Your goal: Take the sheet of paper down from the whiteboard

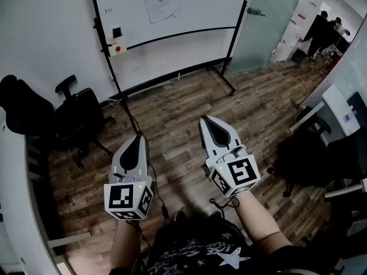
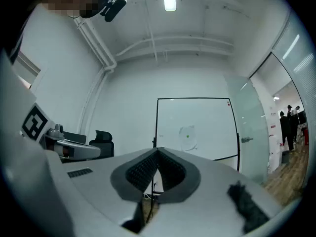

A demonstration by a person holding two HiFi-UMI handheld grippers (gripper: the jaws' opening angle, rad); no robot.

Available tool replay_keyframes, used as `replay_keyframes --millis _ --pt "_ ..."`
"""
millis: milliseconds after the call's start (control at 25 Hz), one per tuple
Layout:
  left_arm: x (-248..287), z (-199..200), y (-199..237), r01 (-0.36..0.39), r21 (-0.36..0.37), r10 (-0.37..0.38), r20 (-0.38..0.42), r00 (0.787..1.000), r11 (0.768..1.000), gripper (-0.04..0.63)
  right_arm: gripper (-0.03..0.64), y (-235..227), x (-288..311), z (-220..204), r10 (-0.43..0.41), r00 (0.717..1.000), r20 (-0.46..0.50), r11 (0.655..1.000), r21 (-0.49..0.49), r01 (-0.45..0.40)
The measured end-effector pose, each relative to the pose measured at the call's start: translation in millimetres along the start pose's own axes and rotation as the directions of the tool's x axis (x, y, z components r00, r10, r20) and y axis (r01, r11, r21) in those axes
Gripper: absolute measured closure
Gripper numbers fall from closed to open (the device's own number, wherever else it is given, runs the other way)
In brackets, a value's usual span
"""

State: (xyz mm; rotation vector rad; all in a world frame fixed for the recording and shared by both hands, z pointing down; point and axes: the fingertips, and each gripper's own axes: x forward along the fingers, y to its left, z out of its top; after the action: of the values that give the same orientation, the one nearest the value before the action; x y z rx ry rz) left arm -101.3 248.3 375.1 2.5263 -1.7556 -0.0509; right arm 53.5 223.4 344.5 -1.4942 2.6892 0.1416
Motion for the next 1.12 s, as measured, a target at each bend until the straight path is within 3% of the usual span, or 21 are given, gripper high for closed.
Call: replay_keyframes --millis 480,680,800,920,1120 --pt "0.8 -13.0 1.9 0.062 -0.037 -0.064 -0.049 0.997 0.997 0.588 0.601 0.1 3.6 -8.3 -0.032 0.999 -0.028 1.000 -0.002 0.032" --pt "1.6 -19.2 8.7 0.048 -0.027 -0.048 -0.033 0.998 0.998 0.586 0.601 -12.4 -5.9 -15.1 -0.027 1.000 -0.010 0.998 0.052 0.027" --pt "7.3 -16.3 6.6 0.061 -0.057 -0.062 -0.017 0.998 0.997 0.588 0.600 -23.6 -3.1 -18.0 -0.042 0.999 -0.017 0.999 0.010 0.042" --pt "20.4 -15.2 7.0 0.052 -0.031 -0.052 -0.009 0.999 0.998 0.586 0.600 -33.4 7.2 -19.0 -0.027 1.000 0.002 1.000 0.008 0.027" --pt "58.2 -14.5 14.4 0.005 0.071 -0.006 0.011 1.000 0.997 0.586 0.600 -61.3 37.8 -17.6 0.012 1.000 0.029 1.000 -0.017 -0.011"
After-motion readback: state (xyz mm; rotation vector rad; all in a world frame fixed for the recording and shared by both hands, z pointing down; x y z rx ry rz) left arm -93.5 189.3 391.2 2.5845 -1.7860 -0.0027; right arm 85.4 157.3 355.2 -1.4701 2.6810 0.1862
